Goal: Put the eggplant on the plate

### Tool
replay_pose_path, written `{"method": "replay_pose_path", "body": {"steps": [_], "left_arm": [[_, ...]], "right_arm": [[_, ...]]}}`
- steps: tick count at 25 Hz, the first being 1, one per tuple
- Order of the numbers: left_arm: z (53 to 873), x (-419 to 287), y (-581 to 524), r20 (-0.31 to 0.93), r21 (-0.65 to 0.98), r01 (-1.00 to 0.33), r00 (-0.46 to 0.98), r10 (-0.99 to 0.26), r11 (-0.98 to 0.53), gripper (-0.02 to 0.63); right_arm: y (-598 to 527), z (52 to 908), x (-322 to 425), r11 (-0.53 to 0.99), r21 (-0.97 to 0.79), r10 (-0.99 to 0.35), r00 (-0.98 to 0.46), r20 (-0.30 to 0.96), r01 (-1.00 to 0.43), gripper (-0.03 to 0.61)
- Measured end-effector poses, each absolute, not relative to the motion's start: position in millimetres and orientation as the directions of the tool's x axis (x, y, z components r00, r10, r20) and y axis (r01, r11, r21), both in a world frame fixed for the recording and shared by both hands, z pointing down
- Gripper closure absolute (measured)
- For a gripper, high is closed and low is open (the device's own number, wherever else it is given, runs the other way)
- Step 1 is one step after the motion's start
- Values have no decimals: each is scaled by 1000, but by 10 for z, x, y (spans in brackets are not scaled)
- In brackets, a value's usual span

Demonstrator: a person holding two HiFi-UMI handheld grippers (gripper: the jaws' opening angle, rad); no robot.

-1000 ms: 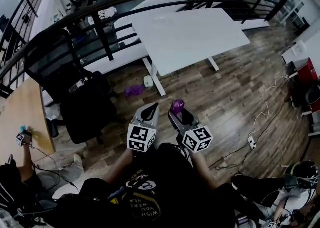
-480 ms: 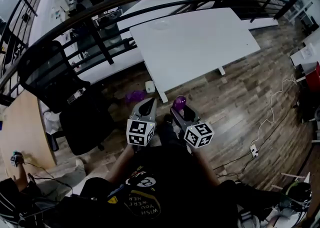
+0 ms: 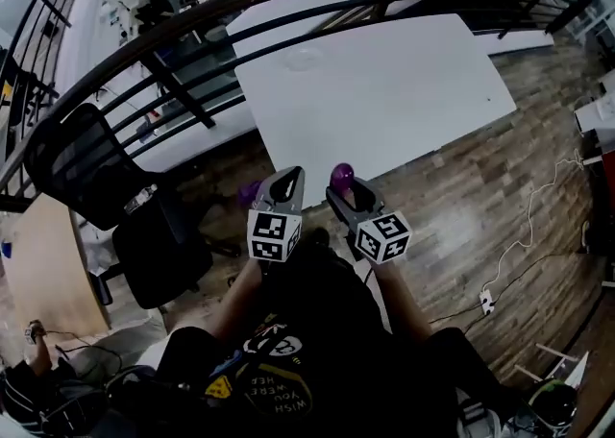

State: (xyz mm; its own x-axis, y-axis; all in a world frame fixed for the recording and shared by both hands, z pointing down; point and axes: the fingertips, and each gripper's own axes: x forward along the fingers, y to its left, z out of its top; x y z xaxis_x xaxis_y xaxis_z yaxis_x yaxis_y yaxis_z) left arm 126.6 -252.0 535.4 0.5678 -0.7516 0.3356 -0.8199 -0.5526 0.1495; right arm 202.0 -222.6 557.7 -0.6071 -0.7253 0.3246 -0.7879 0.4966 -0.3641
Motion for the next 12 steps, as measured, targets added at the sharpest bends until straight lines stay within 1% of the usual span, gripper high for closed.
{"method": "replay_pose_path", "body": {"steps": [7,10,12], "left_arm": [[5637,1094,-3391,386,162,-845,529,-756,-509,609],[5737,953,-3774,397,196,-849,526,-752,-491,609],[5796,855,-4000,404,220,-846,533,-743,-486,609]], "right_arm": [[-3333,5779,1934,542,-299,-684,-619,385,-785,357],[-3923,5813,1830,573,-230,-675,-612,411,-787,357],[-4347,5915,1760,602,-146,-665,-594,452,-785,357]]}}
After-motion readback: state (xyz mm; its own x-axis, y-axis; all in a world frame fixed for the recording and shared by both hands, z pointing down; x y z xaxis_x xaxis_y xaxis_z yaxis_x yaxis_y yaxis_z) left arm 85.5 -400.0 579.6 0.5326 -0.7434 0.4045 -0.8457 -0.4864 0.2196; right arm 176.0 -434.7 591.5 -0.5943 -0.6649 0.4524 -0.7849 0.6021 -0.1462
